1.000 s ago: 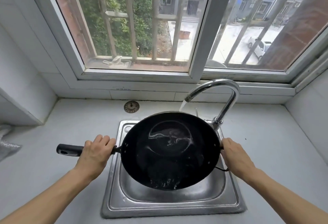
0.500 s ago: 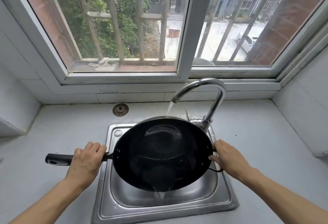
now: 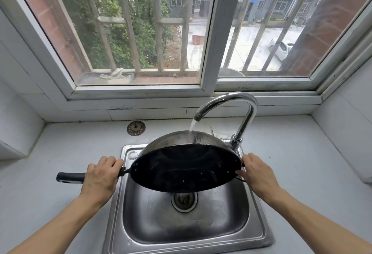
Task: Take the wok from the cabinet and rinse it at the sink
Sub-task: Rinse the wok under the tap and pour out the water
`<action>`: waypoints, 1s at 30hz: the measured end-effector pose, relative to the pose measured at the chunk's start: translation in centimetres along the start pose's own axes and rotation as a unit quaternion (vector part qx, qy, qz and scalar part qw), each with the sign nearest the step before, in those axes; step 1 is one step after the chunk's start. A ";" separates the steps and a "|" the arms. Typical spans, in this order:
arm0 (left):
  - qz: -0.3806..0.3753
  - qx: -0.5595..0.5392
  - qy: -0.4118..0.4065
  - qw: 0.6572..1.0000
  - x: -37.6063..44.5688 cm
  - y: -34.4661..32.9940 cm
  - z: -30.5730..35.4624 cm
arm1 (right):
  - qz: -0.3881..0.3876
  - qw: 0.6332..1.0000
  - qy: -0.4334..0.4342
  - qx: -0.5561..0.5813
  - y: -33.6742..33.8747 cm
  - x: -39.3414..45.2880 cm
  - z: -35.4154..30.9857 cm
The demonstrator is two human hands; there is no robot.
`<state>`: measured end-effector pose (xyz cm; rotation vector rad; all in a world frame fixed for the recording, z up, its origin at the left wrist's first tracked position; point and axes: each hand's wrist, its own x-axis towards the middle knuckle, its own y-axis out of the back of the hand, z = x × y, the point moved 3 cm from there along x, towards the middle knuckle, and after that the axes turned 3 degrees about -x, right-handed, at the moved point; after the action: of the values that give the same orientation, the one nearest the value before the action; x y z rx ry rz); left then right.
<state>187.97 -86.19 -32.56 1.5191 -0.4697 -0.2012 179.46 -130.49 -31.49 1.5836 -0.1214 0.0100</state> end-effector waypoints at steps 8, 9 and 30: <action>0.021 0.006 0.001 1.000 1.9 -0.2 -0.1 | 0.005 1.000 0.006 0.003 -0.3 0.3 0.7; 0.024 0.007 -0.003 1.000 2.2 -0.2 0.0 | 0.005 1.000 -0.001 0.005 -0.5 0.3 1.0; 0.077 0.031 -0.123 0.989 10.3 1.0 3.4 | 0.022 0.992 -0.102 0.073 -0.1 -5.0 4.7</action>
<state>195.62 -93.42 -29.92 1.5182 -0.7926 -0.2559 174.16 -134.79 -32.11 1.7258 -0.3219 -0.1103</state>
